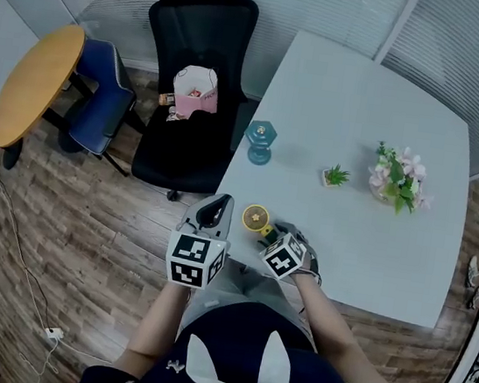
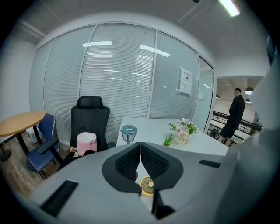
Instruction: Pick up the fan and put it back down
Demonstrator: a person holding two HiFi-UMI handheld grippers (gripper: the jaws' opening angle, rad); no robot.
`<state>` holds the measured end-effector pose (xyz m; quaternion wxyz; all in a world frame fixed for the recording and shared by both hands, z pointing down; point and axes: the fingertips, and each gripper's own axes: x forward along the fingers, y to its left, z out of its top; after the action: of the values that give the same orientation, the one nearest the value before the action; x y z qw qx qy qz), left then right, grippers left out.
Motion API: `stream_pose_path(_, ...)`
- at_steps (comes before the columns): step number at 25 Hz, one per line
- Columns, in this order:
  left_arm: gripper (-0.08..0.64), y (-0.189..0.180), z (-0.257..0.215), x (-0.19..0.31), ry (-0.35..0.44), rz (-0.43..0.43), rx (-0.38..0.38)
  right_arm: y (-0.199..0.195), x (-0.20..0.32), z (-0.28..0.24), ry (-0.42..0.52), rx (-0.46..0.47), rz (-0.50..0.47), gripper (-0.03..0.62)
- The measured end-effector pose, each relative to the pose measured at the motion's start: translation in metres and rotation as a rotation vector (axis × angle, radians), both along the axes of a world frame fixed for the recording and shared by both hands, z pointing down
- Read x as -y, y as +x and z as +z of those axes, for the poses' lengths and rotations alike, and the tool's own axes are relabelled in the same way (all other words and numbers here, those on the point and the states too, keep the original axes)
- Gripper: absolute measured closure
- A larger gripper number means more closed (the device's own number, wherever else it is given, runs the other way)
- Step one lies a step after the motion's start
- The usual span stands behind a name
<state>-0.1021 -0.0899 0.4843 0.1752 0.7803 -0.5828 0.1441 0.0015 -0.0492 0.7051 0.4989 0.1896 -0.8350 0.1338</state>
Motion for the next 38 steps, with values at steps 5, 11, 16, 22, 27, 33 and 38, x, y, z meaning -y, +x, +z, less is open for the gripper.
stream_pose_path(5, 0.535, -0.007, 0.006, -0.001, -0.026, 0.016, 0.000, -0.001, 0.001, 0.007, -0.001, -0.037, 0.009, 0.328)
stream_pose_path(11, 0.535, -0.020, 0.008, 0.007, -0.045, 0.041, 0.005, 0.002, 0.003, 0.019, 0.009, -0.108, 0.000, 0.363)
stream_pose_path(16, 0.535, -0.028, 0.002, 0.019, -0.048, 0.062, 0.002, 0.001, -0.002, 0.018, -0.034, -0.097, 0.030, 0.399)
stream_pose_path(22, 0.535, -0.031, 0.001, 0.027, -0.058, 0.091, 0.005, 0.002, -0.001, 0.019, -0.048, -0.105, 0.069, 0.400)
stream_pose_path(27, 0.535, -0.033, 0.001, 0.031, -0.062, 0.108, 0.005, 0.002, 0.000, 0.017, -0.065, -0.101, 0.106, 0.402)
stream_pose_path(33, 0.535, -0.036, 0.003, 0.033, -0.068, 0.116, 0.003, 0.003, 0.006, 0.009, -0.057, -0.098, 0.144, 0.402)
stream_pose_path(38, 0.535, -0.038, 0.003, 0.035, -0.066, 0.120, -0.001, 0.000, 0.015, -0.010, -0.047, -0.072, 0.170, 0.401)
